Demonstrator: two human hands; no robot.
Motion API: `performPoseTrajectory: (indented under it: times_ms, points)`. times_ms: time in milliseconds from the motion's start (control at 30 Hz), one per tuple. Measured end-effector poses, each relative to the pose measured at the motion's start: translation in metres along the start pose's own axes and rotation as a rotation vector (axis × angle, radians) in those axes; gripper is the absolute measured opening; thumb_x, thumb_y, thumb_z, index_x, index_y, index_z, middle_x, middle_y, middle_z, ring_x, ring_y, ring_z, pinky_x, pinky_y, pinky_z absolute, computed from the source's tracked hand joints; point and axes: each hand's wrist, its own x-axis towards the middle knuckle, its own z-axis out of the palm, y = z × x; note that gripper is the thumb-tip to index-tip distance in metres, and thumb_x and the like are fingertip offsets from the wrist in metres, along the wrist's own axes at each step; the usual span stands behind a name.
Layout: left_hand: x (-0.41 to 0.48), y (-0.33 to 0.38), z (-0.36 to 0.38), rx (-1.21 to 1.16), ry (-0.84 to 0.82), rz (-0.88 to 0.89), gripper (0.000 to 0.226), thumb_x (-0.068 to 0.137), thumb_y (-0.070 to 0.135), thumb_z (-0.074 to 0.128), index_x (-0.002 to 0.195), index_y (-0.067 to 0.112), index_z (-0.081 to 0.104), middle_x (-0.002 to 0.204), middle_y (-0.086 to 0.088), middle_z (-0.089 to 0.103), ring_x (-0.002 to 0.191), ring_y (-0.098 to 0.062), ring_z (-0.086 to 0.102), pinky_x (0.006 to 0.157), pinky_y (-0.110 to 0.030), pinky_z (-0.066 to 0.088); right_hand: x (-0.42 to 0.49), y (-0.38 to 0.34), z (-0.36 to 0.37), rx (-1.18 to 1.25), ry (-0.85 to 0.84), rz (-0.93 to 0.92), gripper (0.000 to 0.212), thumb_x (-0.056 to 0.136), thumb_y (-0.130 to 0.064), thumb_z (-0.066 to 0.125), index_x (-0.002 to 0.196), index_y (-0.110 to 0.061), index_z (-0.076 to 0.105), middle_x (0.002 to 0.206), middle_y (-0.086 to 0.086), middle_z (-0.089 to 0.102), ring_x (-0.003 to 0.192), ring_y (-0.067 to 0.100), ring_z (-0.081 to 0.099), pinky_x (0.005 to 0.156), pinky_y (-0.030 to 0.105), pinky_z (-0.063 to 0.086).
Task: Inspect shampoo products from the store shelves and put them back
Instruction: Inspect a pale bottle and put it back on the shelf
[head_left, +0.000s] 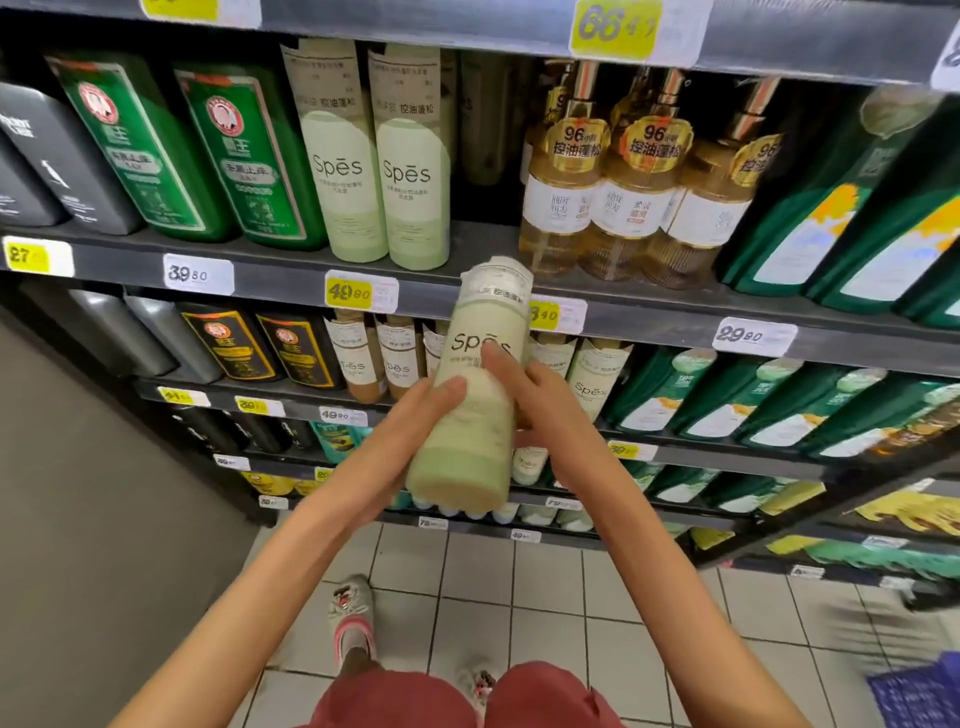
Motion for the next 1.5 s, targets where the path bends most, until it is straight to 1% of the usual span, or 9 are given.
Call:
performPoseTrajectory:
  times_ms: [167,433,567,700,933,1133,1267,1400,1500]
  points:
    - [0.003,0.009,0.009,-0.028,-0.056,-0.087,0.040,0.076,0.053,0.059,0.103,0.025,0.065,0.106,-0.004,0.071,0.099,-0.019,0.067,0.077,-0.026,0.056,0.002,0.002,0.000,0.062,0.017,0.124,0.048,0.080,-0.065,0.055,0.095,-0.021,0.066,0.094,0.004,0.074,0.084,0.016,0.072,0.058,0.023,0.054]
    - [0.002,0.008,0.019,0.166,0.181,0.121,0.059,0.070,0.050,0.062,0.121,0.022,0.049,0.116,-0.001,0.064,0.101,-0.013,0.065,0.081,-0.032,0.056,-0.009,0.008,-0.004,0.094,-0.041,-0.104,0.046,0.084,-0.047,0.058,0.123,-0.023,0.053,0.118,-0.004,0.066,0.106,0.011,0.064,0.090,0.034,0.054]
    - [0.011,0.016,0.018,0.298,0.069,0.244,0.055,0.080,0.039,0.059,0.131,0.034,0.040,0.122,0.013,0.059,0.105,0.002,0.060,0.079,-0.016,0.052,0.000,-0.006,-0.008,0.157,0.037,-0.223,0.041,0.086,-0.025,0.064,0.125,-0.019,0.054,0.113,-0.004,0.068,0.100,0.010,0.067,0.076,0.022,0.055]
    - [0.035,0.031,0.011,0.349,0.070,0.349,0.052,0.087,0.018,0.060,0.133,0.031,0.038,0.117,0.021,0.057,0.101,0.011,0.057,0.074,-0.007,0.047,0.018,-0.028,-0.010,0.086,0.121,-0.286,0.039,0.088,-0.016,0.063,0.126,-0.011,0.055,0.117,0.008,0.066,0.105,0.021,0.064,0.081,0.029,0.057]
    - [0.084,0.056,0.009,0.415,0.208,0.475,0.059,0.087,0.003,0.057,0.140,0.016,0.034,0.129,0.003,0.055,0.115,-0.004,0.053,0.096,-0.024,0.046,0.056,-0.062,-0.005,-0.043,0.301,-0.406,0.044,0.088,-0.011,0.063,0.130,-0.012,0.051,0.117,0.002,0.064,0.100,0.007,0.062,0.088,0.030,0.053]
    - [0.104,0.061,0.008,0.434,0.279,0.618,0.064,0.081,-0.002,0.062,0.138,0.018,0.037,0.127,0.011,0.050,0.118,-0.002,0.049,0.100,-0.020,0.039,0.076,-0.065,-0.001,-0.158,0.373,-0.502,0.049,0.090,-0.009,0.058,0.137,-0.011,0.044,0.129,0.012,0.053,0.122,0.025,0.049,0.101,0.047,0.043]
    - [0.117,0.060,0.005,0.530,0.389,0.663,0.070,0.079,0.001,0.065,0.140,0.015,0.034,0.124,0.006,0.041,0.113,0.006,0.038,0.098,-0.002,0.028,0.087,-0.062,0.000,-0.254,0.456,-0.512,0.053,0.089,-0.011,0.060,0.138,-0.013,0.043,0.127,0.012,0.050,0.112,0.009,0.043,0.100,0.025,0.038]
    - [0.127,0.057,0.001,0.485,0.444,0.607,0.068,0.082,0.002,0.063,0.142,0.016,0.033,0.114,-0.001,0.034,0.105,0.004,0.042,0.101,-0.020,0.037,0.096,-0.061,0.008,-0.275,0.518,-0.548,0.059,0.087,-0.009,0.062,0.141,-0.011,0.040,0.126,0.011,0.049,0.112,0.010,0.042,0.100,0.027,0.040]
    - [0.131,0.056,0.000,0.455,0.482,0.603,0.060,0.085,0.007,0.063,0.139,0.009,0.038,0.118,-0.005,0.042,0.114,-0.012,0.047,0.102,-0.034,0.043,0.105,-0.061,0.016,-0.268,0.585,-0.561,0.056,0.088,-0.011,0.062,0.140,-0.009,0.041,0.123,0.012,0.050,0.110,0.013,0.044,0.091,0.010,0.036]
